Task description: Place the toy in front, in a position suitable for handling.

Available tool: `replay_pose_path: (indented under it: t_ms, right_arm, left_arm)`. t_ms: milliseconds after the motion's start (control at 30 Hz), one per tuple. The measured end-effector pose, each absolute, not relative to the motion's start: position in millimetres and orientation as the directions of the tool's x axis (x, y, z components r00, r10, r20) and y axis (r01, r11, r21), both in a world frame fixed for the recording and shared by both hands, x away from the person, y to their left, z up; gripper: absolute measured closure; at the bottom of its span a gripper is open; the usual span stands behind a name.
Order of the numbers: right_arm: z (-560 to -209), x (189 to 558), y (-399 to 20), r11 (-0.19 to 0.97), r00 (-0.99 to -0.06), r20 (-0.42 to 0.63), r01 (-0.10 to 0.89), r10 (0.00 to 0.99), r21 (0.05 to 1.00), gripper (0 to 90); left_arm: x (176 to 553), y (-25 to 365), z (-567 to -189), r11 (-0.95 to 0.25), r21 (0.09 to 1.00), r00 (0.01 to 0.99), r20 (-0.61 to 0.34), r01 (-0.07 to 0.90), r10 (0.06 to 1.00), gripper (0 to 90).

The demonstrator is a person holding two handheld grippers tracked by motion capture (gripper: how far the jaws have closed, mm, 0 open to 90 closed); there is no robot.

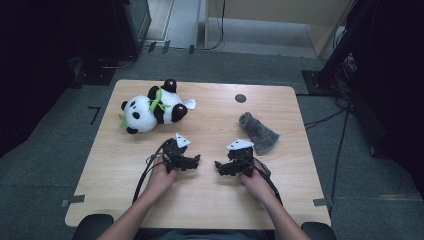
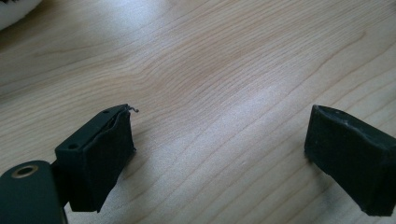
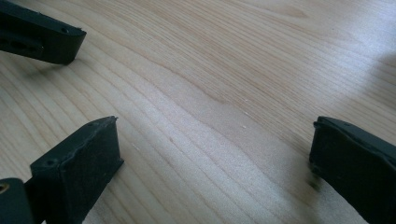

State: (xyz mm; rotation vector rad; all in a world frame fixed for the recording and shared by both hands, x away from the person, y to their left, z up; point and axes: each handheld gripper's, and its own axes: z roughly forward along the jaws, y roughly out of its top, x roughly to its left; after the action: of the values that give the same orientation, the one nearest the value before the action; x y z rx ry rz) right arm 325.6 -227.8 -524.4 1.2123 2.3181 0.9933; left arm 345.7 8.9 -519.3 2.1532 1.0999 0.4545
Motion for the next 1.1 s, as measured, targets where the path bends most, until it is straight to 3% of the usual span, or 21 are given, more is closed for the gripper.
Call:
replay_pose_path:
  t_ms: [1100]
  right_arm:
    - [-524.5,324.7,-227.8,0.386,-0.570,0.018,0.579,0.821,0.718,1.9]
  left_arm:
    - [346.7,9.7,-519.1,-0.455,0.699,0.634,0.004,0.551,0.774,8.6]
